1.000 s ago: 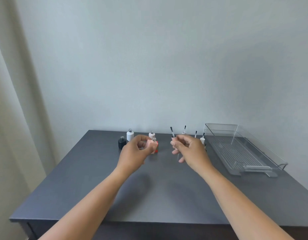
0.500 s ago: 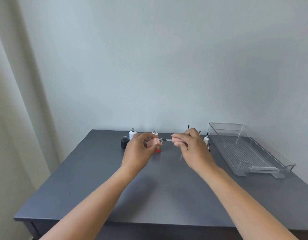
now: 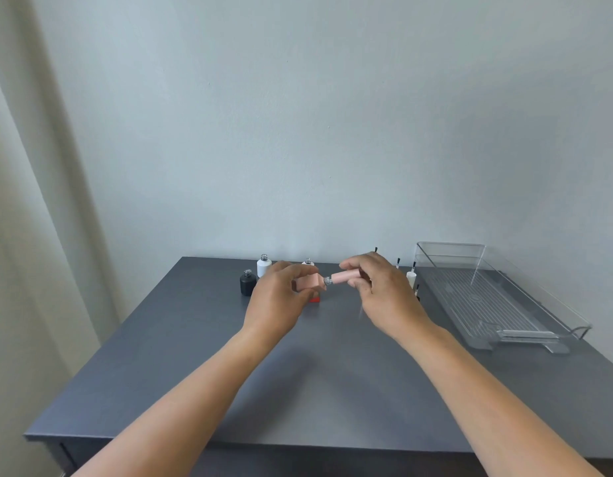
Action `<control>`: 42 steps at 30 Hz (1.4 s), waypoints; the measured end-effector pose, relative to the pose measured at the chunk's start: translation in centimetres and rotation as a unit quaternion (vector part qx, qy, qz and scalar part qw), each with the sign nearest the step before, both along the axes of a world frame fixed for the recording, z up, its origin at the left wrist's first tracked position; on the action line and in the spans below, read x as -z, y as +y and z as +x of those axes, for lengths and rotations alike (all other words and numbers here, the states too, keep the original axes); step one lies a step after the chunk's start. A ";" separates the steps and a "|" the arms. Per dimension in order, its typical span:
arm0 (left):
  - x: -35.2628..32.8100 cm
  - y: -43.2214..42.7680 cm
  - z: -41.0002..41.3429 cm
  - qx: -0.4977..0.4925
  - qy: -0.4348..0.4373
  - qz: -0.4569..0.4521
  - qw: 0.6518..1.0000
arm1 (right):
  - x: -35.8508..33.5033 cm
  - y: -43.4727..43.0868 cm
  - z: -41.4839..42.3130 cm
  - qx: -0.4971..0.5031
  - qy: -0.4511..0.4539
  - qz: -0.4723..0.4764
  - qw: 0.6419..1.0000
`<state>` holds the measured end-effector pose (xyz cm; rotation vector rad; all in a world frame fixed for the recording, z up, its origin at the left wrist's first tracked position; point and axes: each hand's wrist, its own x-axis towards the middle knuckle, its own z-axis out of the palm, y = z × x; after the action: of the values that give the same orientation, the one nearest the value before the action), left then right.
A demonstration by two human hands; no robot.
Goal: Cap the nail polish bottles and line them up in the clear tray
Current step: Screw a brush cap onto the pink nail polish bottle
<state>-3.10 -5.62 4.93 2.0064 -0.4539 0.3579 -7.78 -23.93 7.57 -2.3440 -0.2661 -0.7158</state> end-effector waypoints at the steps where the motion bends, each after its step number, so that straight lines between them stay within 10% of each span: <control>1: 0.0 -0.1 -0.1 0.000 0.000 -0.002 1.000 | 0.1 0.0 0.1 0.003 0.018 0.022 1.000; 42: -0.2 -0.2 0.2 -0.009 -0.012 0.020 1.000 | 0.6 -1.8 1.5 -0.024 0.104 0.101 0.989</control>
<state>-2.90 -5.87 5.14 2.0476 -0.4603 0.3874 -6.32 -25.77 7.01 -2.1897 -0.1494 -0.4479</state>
